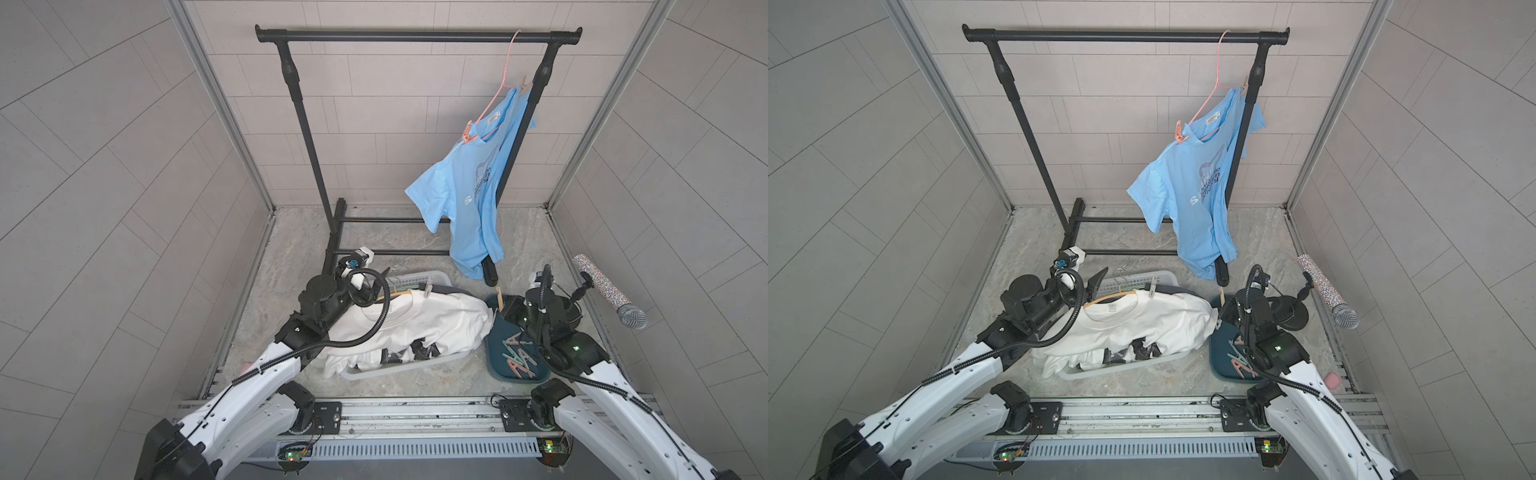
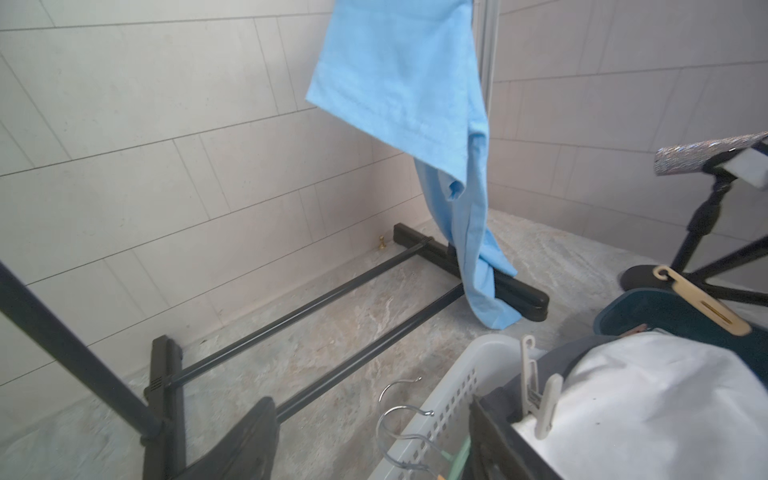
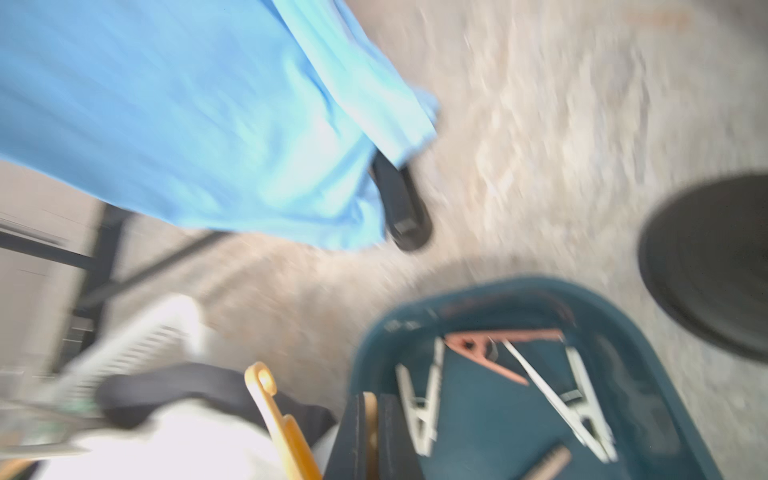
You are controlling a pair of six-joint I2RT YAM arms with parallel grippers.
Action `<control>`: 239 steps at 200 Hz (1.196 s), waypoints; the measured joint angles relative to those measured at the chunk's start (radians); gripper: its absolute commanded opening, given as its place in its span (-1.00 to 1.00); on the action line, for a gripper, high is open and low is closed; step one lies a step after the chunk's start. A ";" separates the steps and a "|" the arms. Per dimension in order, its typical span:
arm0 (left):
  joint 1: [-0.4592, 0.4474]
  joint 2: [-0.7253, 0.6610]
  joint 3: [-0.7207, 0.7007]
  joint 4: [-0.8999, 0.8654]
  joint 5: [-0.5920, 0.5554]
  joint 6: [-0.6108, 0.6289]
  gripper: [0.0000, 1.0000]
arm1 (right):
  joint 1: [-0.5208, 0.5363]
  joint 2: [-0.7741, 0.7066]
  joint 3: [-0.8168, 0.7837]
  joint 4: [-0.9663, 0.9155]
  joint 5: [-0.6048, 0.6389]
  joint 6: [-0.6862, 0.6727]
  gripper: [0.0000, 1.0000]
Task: Use clothespins to secure the t-shirt on both sides of the hanger
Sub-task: Pick up the clothespin from the storage box, then open the clothespin.
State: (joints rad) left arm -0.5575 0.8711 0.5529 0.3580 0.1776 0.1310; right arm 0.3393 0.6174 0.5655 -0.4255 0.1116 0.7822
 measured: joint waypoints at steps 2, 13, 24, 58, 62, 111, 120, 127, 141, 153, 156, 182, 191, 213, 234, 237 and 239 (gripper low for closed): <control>0.000 0.000 -0.002 0.006 0.008 -0.002 0.49 | 0.000 -0.003 0.006 0.003 -0.001 0.000 -1.00; 0.000 0.006 -0.006 0.034 0.064 -0.016 0.41 | 0.000 -0.017 0.043 0.018 -0.012 0.005 -1.00; 0.000 0.018 -0.006 0.069 0.126 -0.032 0.30 | -0.001 -0.015 0.079 0.057 -0.036 0.024 -1.00; -0.013 0.105 -0.013 0.276 0.295 -0.169 0.19 | 0.013 0.098 0.103 0.368 -0.157 0.151 -1.00; -0.016 0.120 -0.016 0.305 0.305 -0.193 0.18 | 0.024 0.122 0.108 0.400 -0.164 0.159 -1.00; -0.122 0.202 -0.019 0.335 0.318 -0.237 0.20 | 0.262 0.362 0.262 0.539 -0.100 0.114 -1.00; -0.142 0.201 -0.016 0.307 0.299 -0.216 0.21 | 0.291 0.381 0.280 0.554 -0.079 0.108 -1.00; -0.155 0.200 -0.012 0.280 0.284 -0.200 0.22 | 0.312 0.395 0.291 0.566 -0.060 0.104 -1.00; -0.169 0.200 -0.004 0.233 0.251 -0.177 0.23 | 0.352 0.423 0.309 0.584 -0.023 0.094 -1.00; -0.169 0.200 -0.002 0.209 0.222 -0.167 0.25 | 0.389 0.449 0.322 0.588 0.013 0.079 -1.00; -0.169 0.200 -0.002 0.206 0.219 -0.166 0.25 | 0.398 0.454 0.324 0.590 0.021 0.075 -1.00; -0.169 0.200 -0.002 0.198 0.195 -0.169 0.25 | 0.474 0.506 0.335 0.603 0.082 0.039 -1.00; -0.169 0.200 -0.002 0.205 0.190 -0.175 0.24 | 0.493 0.524 0.337 0.605 0.099 0.029 -1.00; -0.169 0.200 -0.002 0.227 0.164 -0.190 0.18 | 0.540 0.560 0.347 0.609 0.144 -0.003 -1.00; -0.165 0.200 -0.002 0.245 0.143 -0.214 0.03 | 0.584 0.580 0.353 0.611 0.187 -0.031 -1.00; -0.164 0.200 -0.002 0.248 0.142 -0.216 0.01 | 0.590 0.582 0.353 0.613 0.192 -0.035 -1.00; -0.163 0.200 -0.002 0.251 0.142 -0.219 0.00 | 0.593 0.583 0.353 0.613 0.195 -0.037 -1.00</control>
State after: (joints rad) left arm -0.7208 1.0710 0.5510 0.6086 0.3195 -0.0875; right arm 0.9321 1.2003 0.9188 0.1879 0.3065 0.7456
